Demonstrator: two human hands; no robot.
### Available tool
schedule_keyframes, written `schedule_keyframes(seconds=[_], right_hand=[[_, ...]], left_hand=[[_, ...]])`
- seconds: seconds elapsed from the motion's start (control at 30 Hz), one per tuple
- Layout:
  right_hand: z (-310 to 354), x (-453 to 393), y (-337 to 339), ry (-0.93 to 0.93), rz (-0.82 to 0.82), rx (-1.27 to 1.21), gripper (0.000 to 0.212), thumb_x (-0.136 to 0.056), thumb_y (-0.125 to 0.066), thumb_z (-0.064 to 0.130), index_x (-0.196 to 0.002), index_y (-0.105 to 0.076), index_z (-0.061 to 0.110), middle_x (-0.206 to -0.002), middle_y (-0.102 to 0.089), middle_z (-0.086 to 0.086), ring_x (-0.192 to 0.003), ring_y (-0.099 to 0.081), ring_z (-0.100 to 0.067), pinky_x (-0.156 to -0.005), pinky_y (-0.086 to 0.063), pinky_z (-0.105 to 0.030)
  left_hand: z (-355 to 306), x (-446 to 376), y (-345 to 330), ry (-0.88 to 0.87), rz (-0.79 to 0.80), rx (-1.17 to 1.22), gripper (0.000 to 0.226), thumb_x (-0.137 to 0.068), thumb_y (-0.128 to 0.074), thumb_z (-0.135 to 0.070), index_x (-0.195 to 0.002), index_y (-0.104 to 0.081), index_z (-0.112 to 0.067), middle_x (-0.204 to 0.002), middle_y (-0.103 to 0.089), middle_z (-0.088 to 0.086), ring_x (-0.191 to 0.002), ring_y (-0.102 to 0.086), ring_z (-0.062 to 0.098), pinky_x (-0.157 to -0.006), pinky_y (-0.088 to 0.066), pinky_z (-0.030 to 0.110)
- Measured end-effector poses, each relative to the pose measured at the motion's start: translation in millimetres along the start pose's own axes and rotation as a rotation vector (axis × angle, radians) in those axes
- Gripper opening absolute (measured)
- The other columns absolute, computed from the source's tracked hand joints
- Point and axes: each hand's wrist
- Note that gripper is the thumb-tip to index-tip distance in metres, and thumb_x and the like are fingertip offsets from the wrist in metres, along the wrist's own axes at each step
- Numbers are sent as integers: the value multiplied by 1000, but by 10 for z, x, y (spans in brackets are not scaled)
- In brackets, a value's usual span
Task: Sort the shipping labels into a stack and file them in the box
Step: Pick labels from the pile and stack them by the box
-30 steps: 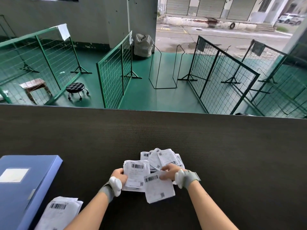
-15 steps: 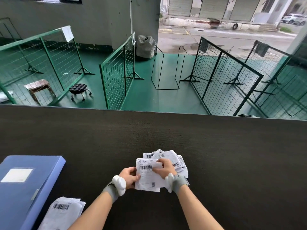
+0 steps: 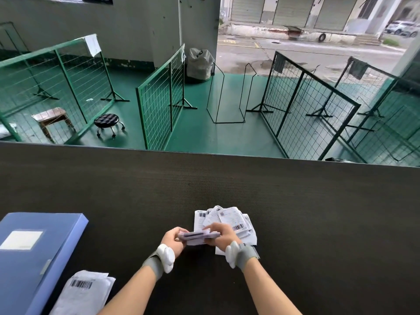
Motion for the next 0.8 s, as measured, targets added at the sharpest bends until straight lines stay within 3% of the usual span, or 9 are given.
schedule_keyframes(seconds=[0.07,0.17,0.33,0.43,0.57,0.63,0.8], right_hand=[[-52,-12,-57,-34,-21,14,26,-78,-72,-3,-93,-69,18,-81,-67,3,-72,-64,-2,-67,-51,-14],[-100,-42,-151,-88,-55,34,27,-79,-68,-4,-84,-64,22,-72,-61,1,-59,-57,0,-55,-45,-12],[-188,-130,-273,-137,-152,-50,37,-68,-54,-5,-86,-65,25,-91,-62,-9,-66,-57,-9,-52,-44,-15],[-107,-91,-229,-125,-180,-59,38,-70,-52,-13,-89,-60,19,-87,-56,7,-71,-53,-3,-51,-41,-7],[-103,-93,-300,-142,-151,-59,36,-72,-49,-12,-83,-60,21,-75,-57,2,-60,-53,-4,-48,-40,-11],[-122,-107,-370,-127,-183,-38,26,-67,-51,-2,-77,-63,18,-81,-62,-3,-65,-57,-6,-54,-43,-13],[-75,-61,-445,-174,-158,-132,40,-66,-62,8,-101,-61,27,-107,-66,-6,-98,-67,-19,-72,-54,-25]], left_hand=[[19,0,-36,14,-2,-27,33,-79,-53,14,-88,-61,-16,-79,-64,-2,-72,-60,8,-59,-47,7],[33,-37,-94,15,12,-40,36,-77,-54,13,-91,-59,-20,-89,-66,2,-81,-63,13,-65,-48,12],[-15,-79,-149,31,-27,-40,39,-73,-50,16,-91,-61,-17,-91,-66,4,-84,-64,14,-65,-48,16],[25,-109,-122,34,-54,-27,46,-67,-45,17,-92,-56,-19,-98,-64,5,-95,-63,19,-77,-49,21],[82,-127,-177,91,-26,-63,48,-69,-51,12,-104,-50,-22,-99,-62,0,-101,-62,19,-84,-48,24],[68,-112,-229,130,-41,-69,41,-73,-63,2,-103,-49,-23,-97,-61,-2,-95,-62,16,-78,-46,22],[-47,-41,-71,190,-82,-79,31,-76,-43,8,-97,-49,-15,-90,-58,3,-87,-56,17,-60,-41,21]])
Point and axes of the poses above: each hand's wrist, its own x-axis away from the middle knuckle, its own y-axis out of the back of the hand, z = x × y
